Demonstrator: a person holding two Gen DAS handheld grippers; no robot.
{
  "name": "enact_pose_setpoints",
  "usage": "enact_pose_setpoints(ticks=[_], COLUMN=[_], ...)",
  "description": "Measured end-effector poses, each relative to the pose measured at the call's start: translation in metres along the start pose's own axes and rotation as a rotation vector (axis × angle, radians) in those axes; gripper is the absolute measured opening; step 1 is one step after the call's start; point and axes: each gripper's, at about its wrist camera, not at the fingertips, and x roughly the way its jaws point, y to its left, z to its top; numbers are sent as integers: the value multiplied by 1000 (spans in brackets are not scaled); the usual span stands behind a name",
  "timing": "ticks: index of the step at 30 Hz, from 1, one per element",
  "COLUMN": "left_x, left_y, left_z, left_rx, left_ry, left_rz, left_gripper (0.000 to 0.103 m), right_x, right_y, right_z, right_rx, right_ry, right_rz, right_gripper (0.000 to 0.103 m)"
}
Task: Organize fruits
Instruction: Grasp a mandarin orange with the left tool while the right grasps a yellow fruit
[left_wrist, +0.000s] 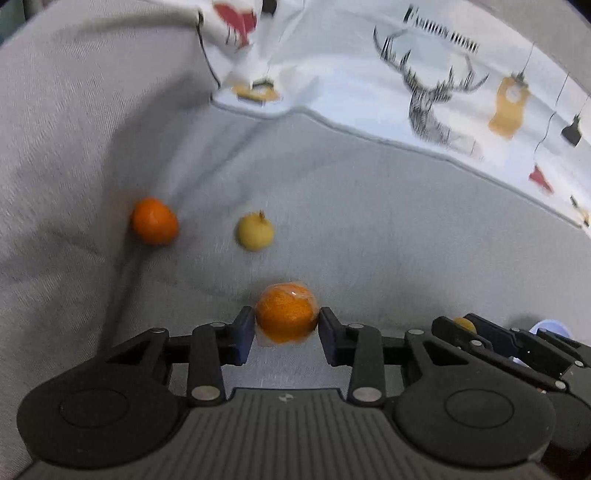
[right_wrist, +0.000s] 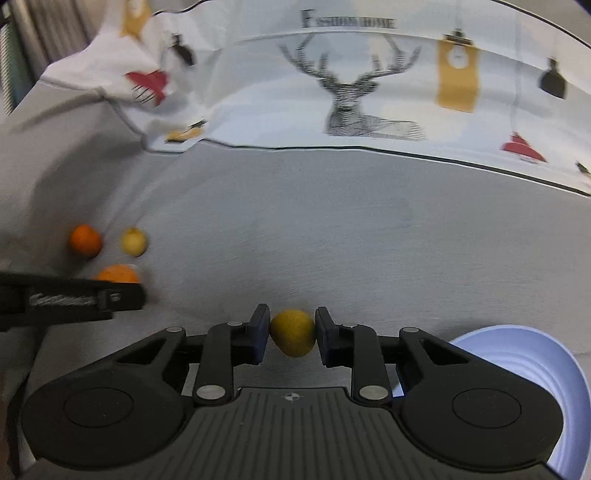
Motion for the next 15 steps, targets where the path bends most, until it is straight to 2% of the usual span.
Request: enact_pose_setpoints(ticks=[4,9,15], left_x=[3,8,3], left_y=[-2,-4,-7], left_z=[0,-3,-1], left_rx=[27,40,45], left_ry=[7,27,-6], left_rz=[14,17,23], left_gripper=[42,42,41], right_x=[12,11,2], right_y=[5,5,4], right_z=[-6,-5,-4], right_rx=[-26,-30,-14], right_ry=[55,53,16], right_rz=[-6,-6,-5], right_gripper=[28,28,28])
